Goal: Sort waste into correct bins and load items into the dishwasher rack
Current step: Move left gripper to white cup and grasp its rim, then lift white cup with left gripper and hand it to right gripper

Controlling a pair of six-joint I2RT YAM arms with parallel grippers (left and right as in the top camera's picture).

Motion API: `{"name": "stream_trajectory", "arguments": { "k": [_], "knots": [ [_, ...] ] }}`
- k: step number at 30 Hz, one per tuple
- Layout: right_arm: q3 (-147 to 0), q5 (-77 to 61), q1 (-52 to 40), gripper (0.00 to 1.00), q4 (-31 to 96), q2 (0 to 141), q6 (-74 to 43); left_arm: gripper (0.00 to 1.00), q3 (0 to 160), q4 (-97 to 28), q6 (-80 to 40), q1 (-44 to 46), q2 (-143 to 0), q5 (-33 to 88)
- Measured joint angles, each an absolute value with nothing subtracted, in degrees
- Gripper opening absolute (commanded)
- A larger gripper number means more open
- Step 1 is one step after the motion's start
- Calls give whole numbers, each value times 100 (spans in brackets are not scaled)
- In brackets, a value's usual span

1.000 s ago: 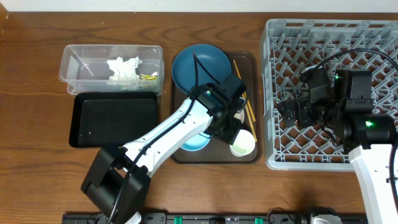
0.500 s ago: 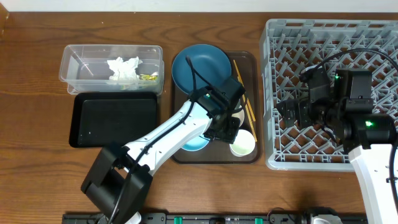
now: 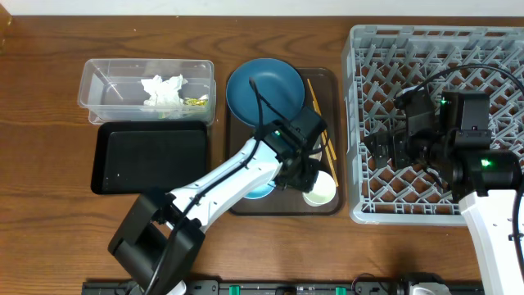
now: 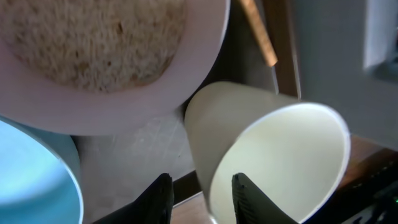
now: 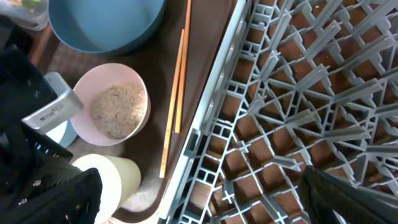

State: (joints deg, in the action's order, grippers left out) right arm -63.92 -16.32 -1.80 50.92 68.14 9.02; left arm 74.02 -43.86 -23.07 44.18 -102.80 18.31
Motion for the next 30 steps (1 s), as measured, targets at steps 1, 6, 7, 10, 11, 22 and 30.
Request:
{"name": "stream_trajectory", "arguments": {
  "k": [1, 6, 7, 10, 11, 22, 30],
  "knots": [
    [-6392, -1632, -180, 99, 5098, 6814, 902, 28, 7384, -4383, -2331, 4418, -10280, 1831],
    [-6392, -1632, -180, 99, 5100, 6814, 902, 26, 7380, -4353, -2379, 4418, -10280, 1831],
    [-6392, -1632, -180, 99, 5100, 6814, 902, 26, 7380, -4344, -2381, 4418, -10280, 1831],
    [-6392, -1632, -180, 99, 5100, 6814, 902, 26, 7369, -4281, -2381, 4438, -10280, 1831],
    [-6392, -1632, -180, 99, 5103, 6814, 902, 26, 7356, -4237, -2381, 4449, -10280, 1831],
    [-6392, -1632, -180, 99, 5103, 6814, 902, 6, 7266, -4187, -2399, 4482, -10280, 1835],
    [-6392, -2027, -180, 98, 4504, 6814, 473, 6, 7299, -4447, -2373, 3540, -9795, 2331]
  ]
}}
